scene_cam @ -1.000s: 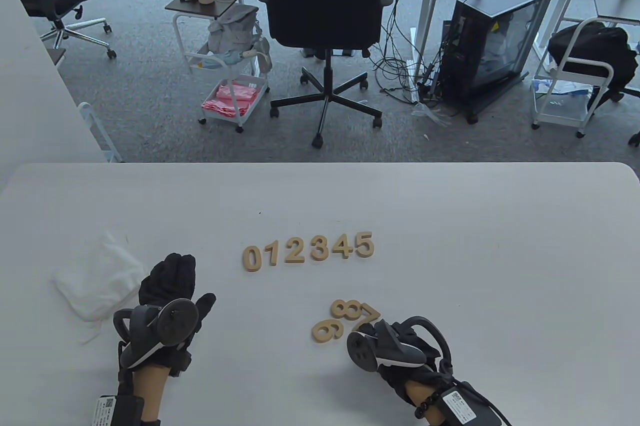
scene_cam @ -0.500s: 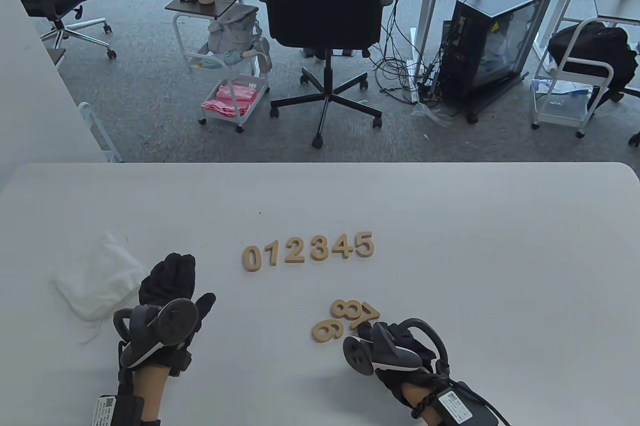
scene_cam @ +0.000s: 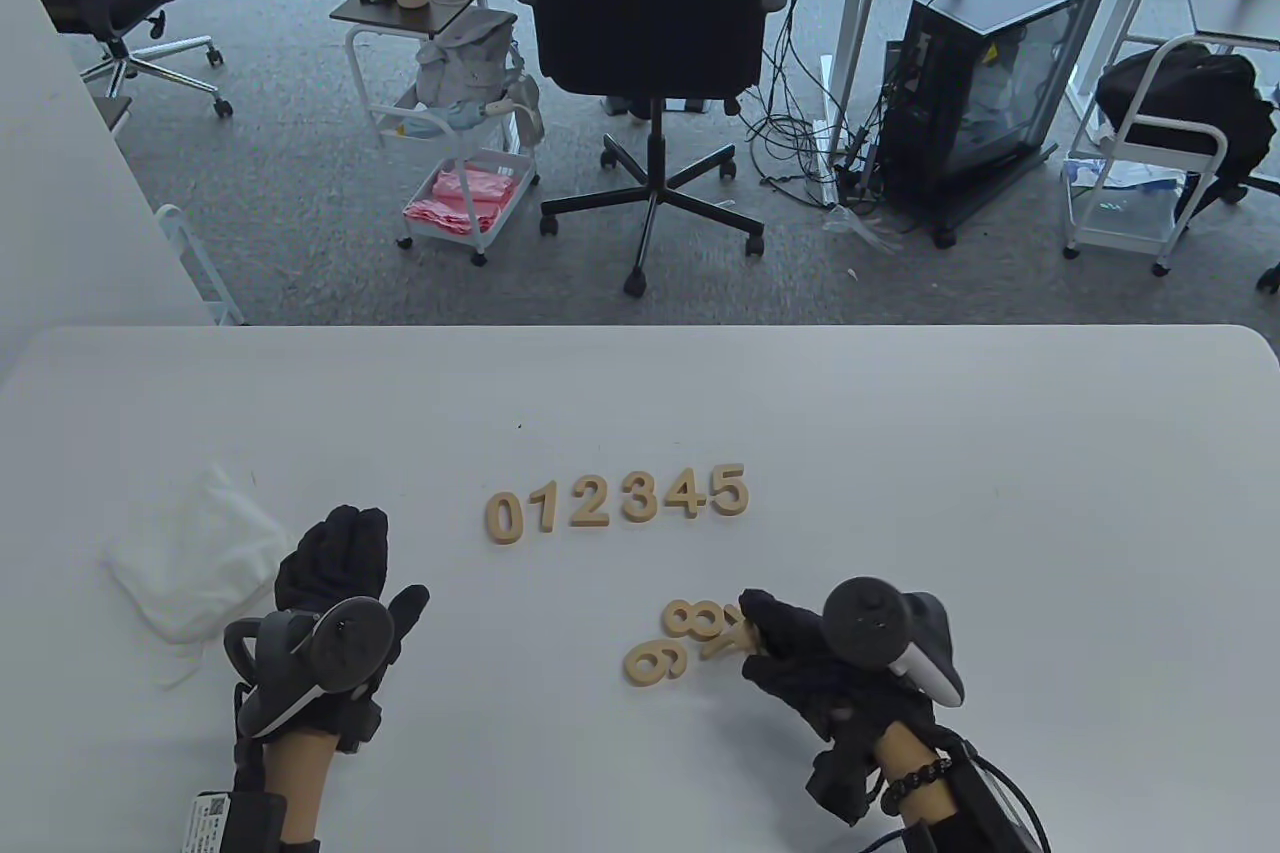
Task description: Empty bag and arrange number blocks in order
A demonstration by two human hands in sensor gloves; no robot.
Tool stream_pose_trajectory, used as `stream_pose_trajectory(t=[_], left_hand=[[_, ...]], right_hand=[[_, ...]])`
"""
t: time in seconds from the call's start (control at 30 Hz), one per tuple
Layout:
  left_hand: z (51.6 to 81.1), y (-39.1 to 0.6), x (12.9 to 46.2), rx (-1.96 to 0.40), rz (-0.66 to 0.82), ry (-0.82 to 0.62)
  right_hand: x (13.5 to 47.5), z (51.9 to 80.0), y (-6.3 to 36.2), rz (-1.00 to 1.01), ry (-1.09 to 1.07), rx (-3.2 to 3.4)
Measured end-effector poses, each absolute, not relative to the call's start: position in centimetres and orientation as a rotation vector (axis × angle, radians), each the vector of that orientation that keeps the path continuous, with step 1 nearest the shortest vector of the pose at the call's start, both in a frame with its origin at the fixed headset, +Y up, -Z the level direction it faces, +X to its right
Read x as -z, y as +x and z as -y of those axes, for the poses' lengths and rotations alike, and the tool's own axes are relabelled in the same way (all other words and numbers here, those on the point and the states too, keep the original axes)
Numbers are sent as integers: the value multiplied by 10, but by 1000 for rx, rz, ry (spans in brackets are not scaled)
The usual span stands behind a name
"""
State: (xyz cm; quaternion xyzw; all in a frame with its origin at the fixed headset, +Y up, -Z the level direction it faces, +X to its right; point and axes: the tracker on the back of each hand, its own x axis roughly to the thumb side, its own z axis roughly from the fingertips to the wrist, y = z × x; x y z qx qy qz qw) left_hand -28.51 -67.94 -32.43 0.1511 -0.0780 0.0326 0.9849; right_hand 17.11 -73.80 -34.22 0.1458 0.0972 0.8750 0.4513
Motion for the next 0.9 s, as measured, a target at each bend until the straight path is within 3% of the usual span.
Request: stream_pose_trajectory(t=[0.23,0.47,0.9], left_hand=[[679,-285,324,-60,156,303],[678,-287,324,-68,148,311],[677,-285,323,-59,157,322]], right_hand=[[359,766,204,-341,268,-1488],[366,776,216,-330,191,-1272],[364,743,228,6,-112,-1765]])
